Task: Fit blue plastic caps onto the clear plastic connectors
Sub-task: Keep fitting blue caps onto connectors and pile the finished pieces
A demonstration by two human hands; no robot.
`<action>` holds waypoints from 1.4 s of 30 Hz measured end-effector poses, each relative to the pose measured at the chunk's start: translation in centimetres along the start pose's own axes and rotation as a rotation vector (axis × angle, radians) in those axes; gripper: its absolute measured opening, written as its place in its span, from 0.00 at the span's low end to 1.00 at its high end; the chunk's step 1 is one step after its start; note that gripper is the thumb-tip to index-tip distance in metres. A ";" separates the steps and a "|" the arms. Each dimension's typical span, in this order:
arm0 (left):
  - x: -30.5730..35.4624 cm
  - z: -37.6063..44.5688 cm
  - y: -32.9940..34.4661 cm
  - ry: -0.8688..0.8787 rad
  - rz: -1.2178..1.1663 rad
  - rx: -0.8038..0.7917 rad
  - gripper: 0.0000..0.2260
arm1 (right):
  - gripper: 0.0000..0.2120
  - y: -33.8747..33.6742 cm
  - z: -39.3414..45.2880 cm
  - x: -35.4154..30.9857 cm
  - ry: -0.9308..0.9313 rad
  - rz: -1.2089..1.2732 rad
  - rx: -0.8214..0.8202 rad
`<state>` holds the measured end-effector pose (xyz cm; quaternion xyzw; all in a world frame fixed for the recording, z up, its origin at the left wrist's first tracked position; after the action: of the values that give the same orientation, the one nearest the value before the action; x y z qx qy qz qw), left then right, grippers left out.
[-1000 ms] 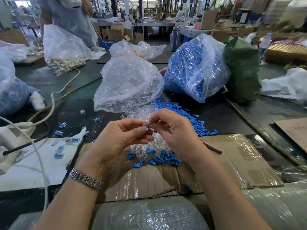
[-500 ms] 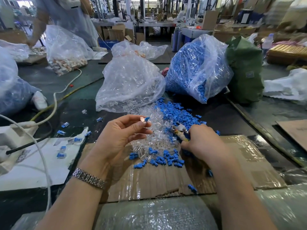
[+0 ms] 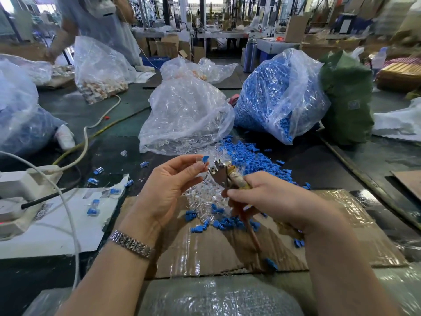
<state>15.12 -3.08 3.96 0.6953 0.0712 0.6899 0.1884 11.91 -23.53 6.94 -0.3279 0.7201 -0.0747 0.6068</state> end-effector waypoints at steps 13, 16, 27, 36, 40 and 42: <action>-0.3 -0.1 0.5 0.054 0.167 0.005 0.09 | 0.17 1.4 0.3 -0.8 -0.023 0.063 -0.018; -0.4 -0.1 0.5 0.057 0.182 0.007 0.09 | 0.19 1.6 0.3 -0.9 -0.019 0.050 0.030; 0.7 -0.1 -1.2 0.261 0.491 0.216 0.07 | 0.21 0.4 0.3 0.1 -0.024 0.062 0.091; 1.6 0.2 -4.1 0.340 1.257 0.711 0.07 | 0.17 -2.8 0.3 3.3 0.280 -0.567 0.557; -0.7 0.9 -3.1 0.248 1.426 0.328 0.10 | 0.19 -2.2 0.9 3.9 0.326 -0.634 0.528; -1.8 1.4 -3.2 0.210 1.517 0.242 0.11 | 0.18 -2.0 1.1 3.9 0.332 -0.661 0.519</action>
<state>16.99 -1.03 1.18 0.5007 -0.3321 0.6799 -0.4204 13.55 -26.98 4.44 -0.3610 0.6218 -0.4940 0.4889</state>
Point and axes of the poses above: each hand's wrist, its own z-axis towards the middle knuckle, its own y-axis out of the palm, x = y × z, the point moved 1 cm from there along z, towards the middle knuckle
